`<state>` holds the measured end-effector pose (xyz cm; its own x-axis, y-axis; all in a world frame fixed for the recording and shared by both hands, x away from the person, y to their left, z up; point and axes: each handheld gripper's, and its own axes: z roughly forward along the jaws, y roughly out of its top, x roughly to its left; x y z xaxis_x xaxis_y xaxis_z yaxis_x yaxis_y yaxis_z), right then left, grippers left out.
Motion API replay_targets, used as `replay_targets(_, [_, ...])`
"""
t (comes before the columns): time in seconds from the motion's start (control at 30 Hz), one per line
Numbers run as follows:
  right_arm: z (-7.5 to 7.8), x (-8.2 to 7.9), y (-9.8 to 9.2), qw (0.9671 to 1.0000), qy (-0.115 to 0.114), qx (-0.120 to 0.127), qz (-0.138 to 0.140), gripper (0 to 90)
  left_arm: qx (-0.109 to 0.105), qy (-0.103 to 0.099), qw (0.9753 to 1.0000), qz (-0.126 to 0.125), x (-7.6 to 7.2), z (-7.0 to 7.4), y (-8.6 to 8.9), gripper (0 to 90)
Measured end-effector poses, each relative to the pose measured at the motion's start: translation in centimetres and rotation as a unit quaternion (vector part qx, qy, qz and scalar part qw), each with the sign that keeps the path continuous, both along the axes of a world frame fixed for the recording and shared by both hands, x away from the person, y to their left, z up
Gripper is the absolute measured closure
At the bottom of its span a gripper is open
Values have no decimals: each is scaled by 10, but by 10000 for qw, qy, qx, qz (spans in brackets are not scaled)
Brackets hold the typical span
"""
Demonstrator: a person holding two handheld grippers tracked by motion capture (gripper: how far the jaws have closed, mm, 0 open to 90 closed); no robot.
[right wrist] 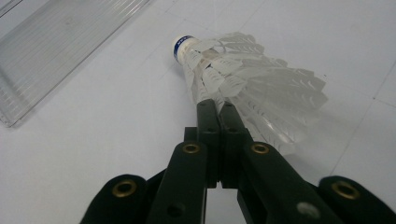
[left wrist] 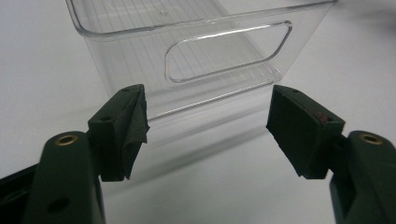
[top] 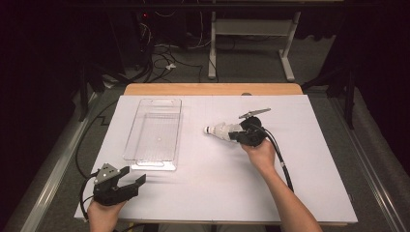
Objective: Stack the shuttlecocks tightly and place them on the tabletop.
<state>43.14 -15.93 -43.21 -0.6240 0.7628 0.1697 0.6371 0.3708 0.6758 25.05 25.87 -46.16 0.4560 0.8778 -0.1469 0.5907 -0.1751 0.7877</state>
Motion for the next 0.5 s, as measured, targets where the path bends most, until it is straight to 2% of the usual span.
replay_targets(0.5, [-4,3,-1,10000,25,29,-83,896,-8,-10,10000,-12,0,0,0,298])
